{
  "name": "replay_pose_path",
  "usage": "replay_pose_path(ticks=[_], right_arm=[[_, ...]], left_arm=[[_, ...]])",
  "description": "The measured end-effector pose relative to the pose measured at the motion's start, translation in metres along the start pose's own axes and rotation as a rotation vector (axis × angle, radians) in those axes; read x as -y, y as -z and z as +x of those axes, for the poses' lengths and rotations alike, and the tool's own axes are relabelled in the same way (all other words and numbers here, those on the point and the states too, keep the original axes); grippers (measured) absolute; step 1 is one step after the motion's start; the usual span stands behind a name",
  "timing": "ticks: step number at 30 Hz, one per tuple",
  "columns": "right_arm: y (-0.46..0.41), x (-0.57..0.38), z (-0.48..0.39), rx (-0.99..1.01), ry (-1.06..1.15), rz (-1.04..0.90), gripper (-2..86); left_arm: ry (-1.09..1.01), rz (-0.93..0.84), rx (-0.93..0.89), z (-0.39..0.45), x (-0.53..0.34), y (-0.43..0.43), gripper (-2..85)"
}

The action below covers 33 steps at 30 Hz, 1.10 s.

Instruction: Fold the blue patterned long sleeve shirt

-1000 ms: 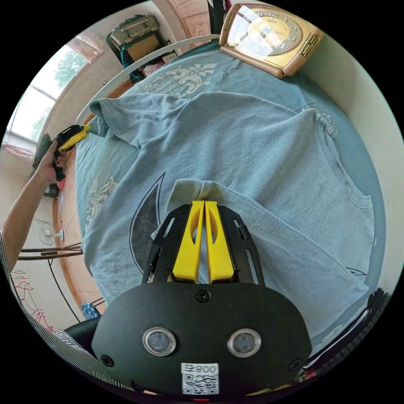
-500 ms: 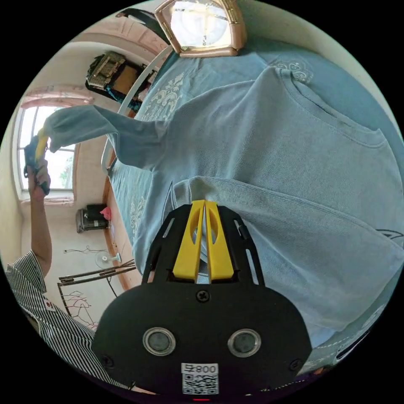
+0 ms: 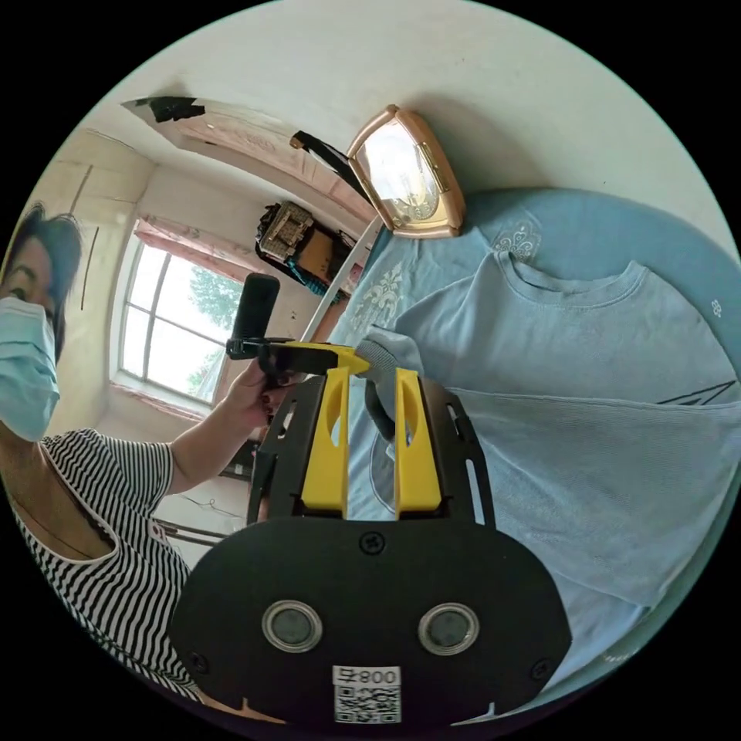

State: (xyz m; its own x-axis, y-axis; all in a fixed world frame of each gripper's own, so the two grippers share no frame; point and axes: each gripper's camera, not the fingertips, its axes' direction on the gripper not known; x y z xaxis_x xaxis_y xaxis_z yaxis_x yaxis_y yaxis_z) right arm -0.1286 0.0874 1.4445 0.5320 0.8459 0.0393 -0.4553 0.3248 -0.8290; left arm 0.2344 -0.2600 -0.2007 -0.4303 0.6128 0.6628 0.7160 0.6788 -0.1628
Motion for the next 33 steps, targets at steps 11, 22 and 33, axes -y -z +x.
replay_pose_path(ticks=[11, 22, 33], right_arm=[[-0.008, -0.002, 0.115, -0.069, -0.158, -0.095, 11.0], [-0.063, 0.058, 0.133, -0.524, 0.140, -0.317, 11.1], [-0.056, 0.070, 0.151, -0.401, 0.198, -0.390, 3.3]], left_arm=[[0.135, 0.120, 0.058, -0.008, -0.015, -0.073, 9.0], [0.660, 0.444, -0.317, -0.092, -0.072, -0.146, 7.9], [0.607, 0.520, -0.364, -0.076, -0.071, -0.174, 2.1]])
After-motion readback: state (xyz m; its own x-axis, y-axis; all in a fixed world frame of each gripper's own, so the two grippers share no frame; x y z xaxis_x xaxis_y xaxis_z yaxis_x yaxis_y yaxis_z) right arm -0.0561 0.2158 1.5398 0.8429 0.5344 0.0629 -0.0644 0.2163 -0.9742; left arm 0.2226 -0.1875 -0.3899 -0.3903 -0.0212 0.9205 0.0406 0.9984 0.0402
